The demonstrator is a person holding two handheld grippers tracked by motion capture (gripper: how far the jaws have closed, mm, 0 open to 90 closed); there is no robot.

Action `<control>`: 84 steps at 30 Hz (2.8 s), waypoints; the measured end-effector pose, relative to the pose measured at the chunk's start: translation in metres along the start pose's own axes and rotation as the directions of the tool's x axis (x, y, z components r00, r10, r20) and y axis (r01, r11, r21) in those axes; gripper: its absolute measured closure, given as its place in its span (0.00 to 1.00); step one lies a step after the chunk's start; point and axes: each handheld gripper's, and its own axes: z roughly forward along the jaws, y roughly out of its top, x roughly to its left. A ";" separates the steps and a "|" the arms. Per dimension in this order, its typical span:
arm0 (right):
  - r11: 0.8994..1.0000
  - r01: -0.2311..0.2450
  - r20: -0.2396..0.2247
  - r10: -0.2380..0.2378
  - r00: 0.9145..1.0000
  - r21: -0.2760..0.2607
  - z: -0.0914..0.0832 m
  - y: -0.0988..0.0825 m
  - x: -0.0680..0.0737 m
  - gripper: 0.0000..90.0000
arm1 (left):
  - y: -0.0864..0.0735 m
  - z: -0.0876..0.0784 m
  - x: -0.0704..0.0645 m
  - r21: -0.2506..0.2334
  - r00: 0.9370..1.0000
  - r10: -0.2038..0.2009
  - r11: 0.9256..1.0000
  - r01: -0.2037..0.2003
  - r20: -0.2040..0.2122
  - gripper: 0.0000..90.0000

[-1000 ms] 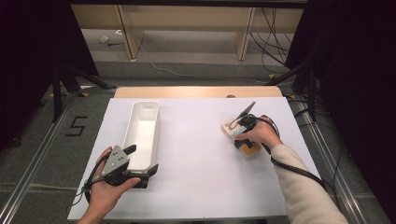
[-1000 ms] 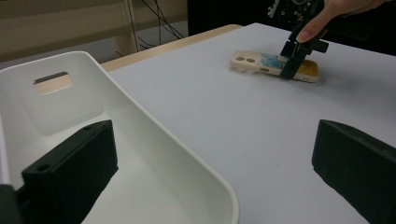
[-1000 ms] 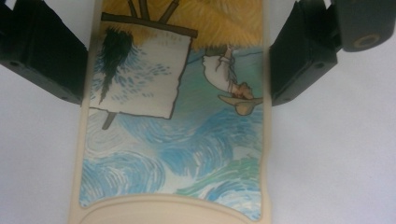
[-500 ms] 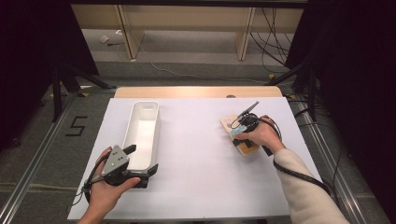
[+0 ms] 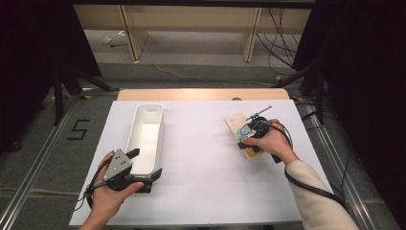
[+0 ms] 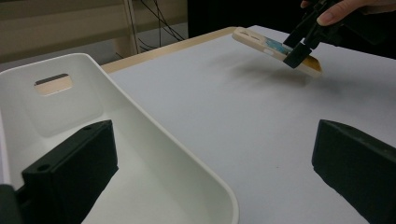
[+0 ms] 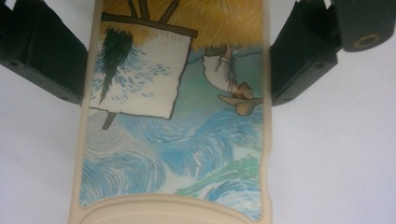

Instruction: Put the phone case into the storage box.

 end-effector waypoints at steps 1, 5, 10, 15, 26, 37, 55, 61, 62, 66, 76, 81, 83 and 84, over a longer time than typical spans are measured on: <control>1.000 0.004 0.000 -0.004 1.000 -0.010 0.000 -0.001 0.001 0.13 | 0.000 0.000 0.000 0.001 1.000 -0.003 1.000 0.003 0.000 0.00; 0.999 0.010 -0.008 -0.011 1.000 -0.047 -0.003 -0.004 0.003 0.13 | 0.000 0.000 0.000 -0.002 1.000 -0.001 1.000 0.001 0.002 0.00; 0.995 0.009 -0.018 -0.011 1.000 -0.104 -0.008 -0.010 0.004 0.13 | 0.000 0.000 0.000 -0.002 1.000 -0.002 1.000 0.002 0.000 0.00; 0.987 0.000 -0.040 -0.007 0.999 -0.161 -0.011 -0.015 0.007 0.13 | 0.000 0.000 0.000 -0.001 1.000 -0.001 1.000 0.001 -0.001 0.00; 0.973 0.012 -0.043 -0.023 0.999 -0.230 -0.018 -0.021 0.010 0.13 | 0.000 0.000 0.000 -0.002 1.000 -0.001 1.000 0.001 -0.001 0.00; 0.951 0.049 -0.050 -0.067 0.996 -0.307 -0.020 -0.030 0.020 0.13 | 0.001 0.000 0.000 0.000 1.000 -0.002 1.000 0.002 -0.007 0.00; 0.918 0.101 -0.087 -0.144 0.986 -0.383 -0.024 -0.040 0.047 0.13 | 0.009 -0.002 -0.002 0.012 0.999 0.037 0.999 -0.037 -0.016 0.00; 0.910 0.125 -0.088 -0.172 0.981 -0.395 -0.024 -0.042 0.058 0.13 | 0.017 0.000 -0.006 0.004 0.999 0.042 0.999 -0.042 -0.002 0.00; 0.908 0.131 -0.087 -0.179 0.980 -0.398 -0.023 -0.042 0.059 0.13 | 0.018 0.001 -0.007 0.004 0.999 0.037 0.999 -0.037 0.002 0.00; 0.904 0.144 -0.084 -0.193 0.978 -0.403 -0.023 -0.043 0.065 0.13 | 0.026 0.004 -0.008 0.002 0.999 0.030 1.000 -0.030 0.017 0.00; 0.891 0.158 -0.080 -0.211 0.974 -0.425 -0.024 -0.043 0.077 0.13 | 0.048 0.027 -0.017 -0.004 0.998 0.032 0.999 -0.032 0.050 0.00; 0.888 0.167 -0.082 -0.222 0.972 -0.429 -0.023 -0.043 0.083 0.13 | 0.058 0.041 -0.022 -0.008 0.996 0.048 0.999 -0.047 0.069 0.00; 0.888 0.169 -0.084 -0.225 0.971 -0.427 -0.023 -0.043 0.085 0.13 | 0.061 0.046 -0.024 -0.003 0.996 0.054 0.999 -0.053 0.074 0.00; 0.887 0.171 -0.083 -0.227 0.970 -0.430 -0.022 -0.043 0.086 0.13 | 0.062 0.048 -0.024 -0.003 0.996 0.052 0.999 -0.052 0.079 0.00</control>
